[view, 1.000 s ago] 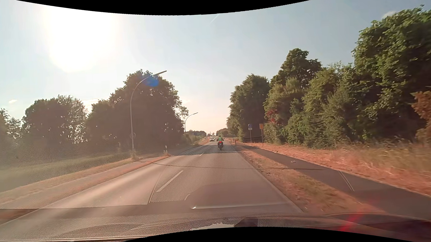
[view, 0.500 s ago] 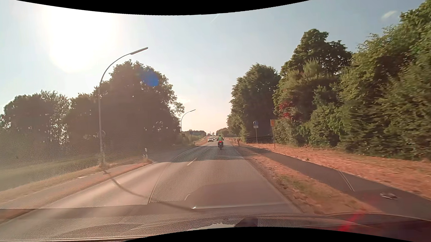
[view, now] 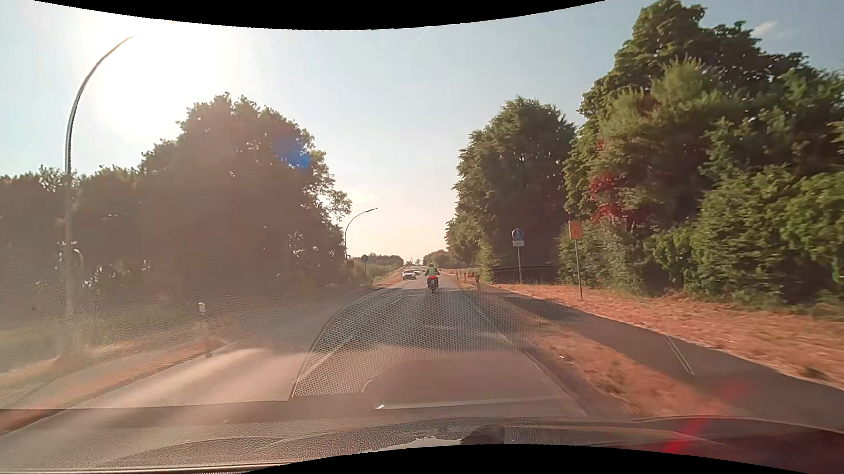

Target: Follow the waypoints while adhering to traffic rules and regulations

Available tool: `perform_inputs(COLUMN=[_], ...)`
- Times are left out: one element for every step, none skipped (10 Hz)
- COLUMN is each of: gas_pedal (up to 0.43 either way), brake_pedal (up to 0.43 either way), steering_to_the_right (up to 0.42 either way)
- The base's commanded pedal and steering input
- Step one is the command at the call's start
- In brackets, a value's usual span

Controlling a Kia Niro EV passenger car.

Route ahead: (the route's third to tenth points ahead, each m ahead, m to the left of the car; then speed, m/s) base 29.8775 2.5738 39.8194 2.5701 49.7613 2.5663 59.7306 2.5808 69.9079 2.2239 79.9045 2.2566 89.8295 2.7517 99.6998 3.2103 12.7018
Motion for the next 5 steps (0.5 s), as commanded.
perform_inputs(gas_pedal=[0.177, 0.177, 0.177, 0.177, 0.177], brake_pedal=[0.000, 0.000, 0.000, 0.000, 0.000], steering_to_the_right=[-0.002, -0.002, -0.001, 0.000, -0.001])
